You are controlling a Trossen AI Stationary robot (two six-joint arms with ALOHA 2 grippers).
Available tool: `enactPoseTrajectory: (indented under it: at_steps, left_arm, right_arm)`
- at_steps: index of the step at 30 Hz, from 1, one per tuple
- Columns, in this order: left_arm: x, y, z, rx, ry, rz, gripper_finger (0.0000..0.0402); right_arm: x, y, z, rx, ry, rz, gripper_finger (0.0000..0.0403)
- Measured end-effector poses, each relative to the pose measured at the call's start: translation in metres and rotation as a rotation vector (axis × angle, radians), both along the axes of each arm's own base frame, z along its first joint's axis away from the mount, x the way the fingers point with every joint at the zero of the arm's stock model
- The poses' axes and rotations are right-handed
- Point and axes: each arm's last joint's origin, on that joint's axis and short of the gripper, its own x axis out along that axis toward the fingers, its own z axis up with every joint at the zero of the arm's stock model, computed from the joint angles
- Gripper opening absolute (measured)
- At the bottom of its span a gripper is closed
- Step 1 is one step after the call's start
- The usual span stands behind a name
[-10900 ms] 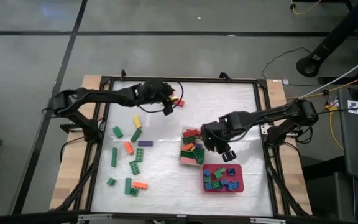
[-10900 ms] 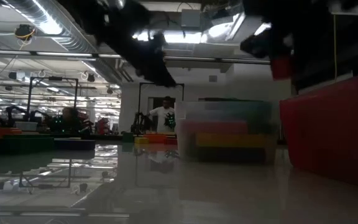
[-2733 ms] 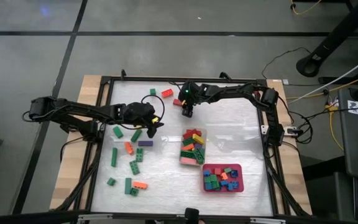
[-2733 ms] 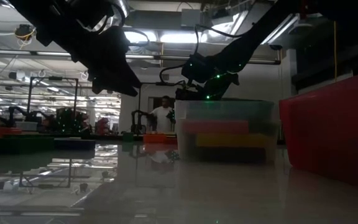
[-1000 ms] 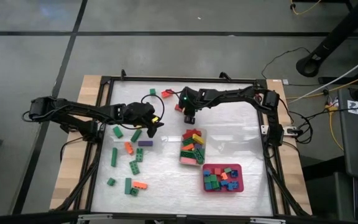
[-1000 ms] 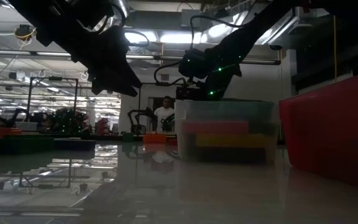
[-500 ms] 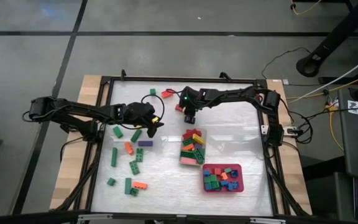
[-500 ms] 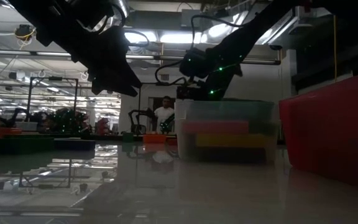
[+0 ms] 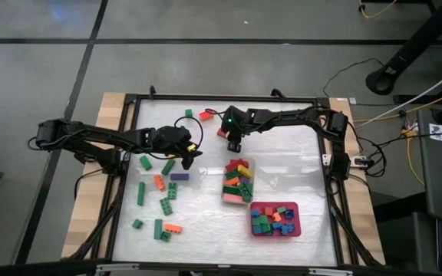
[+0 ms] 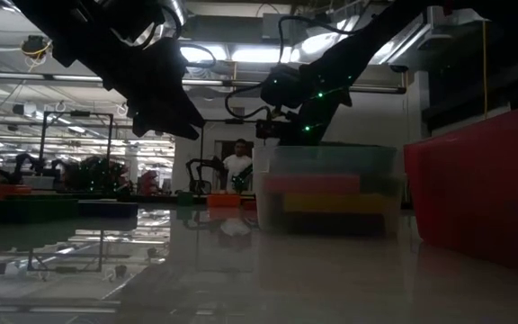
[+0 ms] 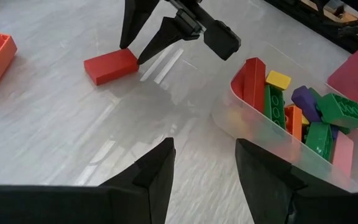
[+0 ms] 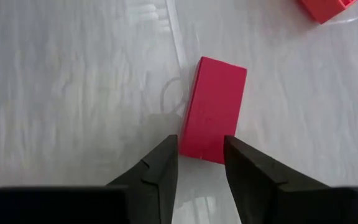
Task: Sort blocks by size
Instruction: Put the red rectangular block into the transparent bin
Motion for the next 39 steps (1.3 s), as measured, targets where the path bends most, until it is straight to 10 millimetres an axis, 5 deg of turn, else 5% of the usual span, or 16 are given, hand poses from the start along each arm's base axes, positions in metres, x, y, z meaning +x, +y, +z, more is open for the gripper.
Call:
enactPoseTrajectory:
  at_steps: [10,17,21,27,34,39]
  left_arm:
    - [0.000,0.000,0.000,0.000,0.001,0.000,0.0157]
    - [0.000,-0.001,0.000,0.004,0.006,-0.007,0.0157]
    - [0.000,-0.003,0.000,0.005,0.005,-0.018,0.0157]
    - [0.001,-0.010,0.000,0.015,0.008,-0.051,0.0157]
    - [0.002,-0.014,0.000,0.014,0.007,-0.071,0.0157]
    - [0.002,-0.014,0.000,0.025,0.005,-0.077,0.0157]
  right_arm:
    - [0.002,0.001,0.000,0.006,-0.015,-0.052,0.0211]
    - [0.007,0.000,-0.019,0.045,-0.001,-0.055,0.0225]
    - [0.007,0.000,-0.020,0.055,-0.003,-0.048,0.0205]
    - [0.010,-0.001,-0.018,0.037,-0.035,-0.032,0.0124]
    - [0.006,0.001,-0.008,0.067,0.037,0.006,0.0124]
    - [0.006,0.003,0.025,0.146,0.173,0.024,0.0124]
